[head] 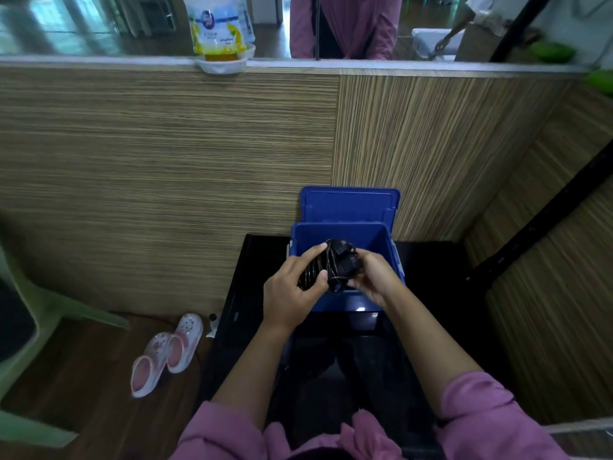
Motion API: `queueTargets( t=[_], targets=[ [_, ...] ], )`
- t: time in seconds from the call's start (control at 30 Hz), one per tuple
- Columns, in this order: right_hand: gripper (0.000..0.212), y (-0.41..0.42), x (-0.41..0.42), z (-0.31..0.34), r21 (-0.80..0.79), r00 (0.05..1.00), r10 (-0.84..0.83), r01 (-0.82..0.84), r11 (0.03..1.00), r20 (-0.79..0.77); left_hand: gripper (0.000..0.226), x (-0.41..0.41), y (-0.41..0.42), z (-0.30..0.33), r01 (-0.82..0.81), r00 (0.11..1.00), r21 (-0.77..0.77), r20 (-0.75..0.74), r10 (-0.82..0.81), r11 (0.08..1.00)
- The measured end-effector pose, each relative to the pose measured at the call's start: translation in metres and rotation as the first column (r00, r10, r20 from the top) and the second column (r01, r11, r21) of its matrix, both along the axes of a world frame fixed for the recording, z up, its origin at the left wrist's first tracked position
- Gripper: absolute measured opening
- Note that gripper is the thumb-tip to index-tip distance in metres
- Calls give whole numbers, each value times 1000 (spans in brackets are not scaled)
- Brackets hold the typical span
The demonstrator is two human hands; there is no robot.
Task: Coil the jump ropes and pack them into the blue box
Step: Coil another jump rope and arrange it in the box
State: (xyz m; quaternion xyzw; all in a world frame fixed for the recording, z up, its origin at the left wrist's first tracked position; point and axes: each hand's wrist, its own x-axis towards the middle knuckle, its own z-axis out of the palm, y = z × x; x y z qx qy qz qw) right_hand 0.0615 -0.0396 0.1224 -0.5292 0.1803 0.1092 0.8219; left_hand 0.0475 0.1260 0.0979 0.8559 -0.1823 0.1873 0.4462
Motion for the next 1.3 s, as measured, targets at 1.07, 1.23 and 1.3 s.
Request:
queueTargets(
  t=[1.07, 1.23, 1.3],
  targets=[
    [44, -5, -10, -14, -105, 992, 119, -115, 988, 31, 20, 14, -39, 14, -384, 603, -667, -705, -374, 639],
    [67, -11, -24, -21, -67, 978, 206, -203, 977, 38, 27, 21, -37, 12, -244, 712, -646, -625, -318, 724],
    [80, -13, -26, -23, -68, 973, 224, -220, 973, 58, 24, 21, -38, 13, -247, 723, -661, -613, -319, 709]
  ],
)
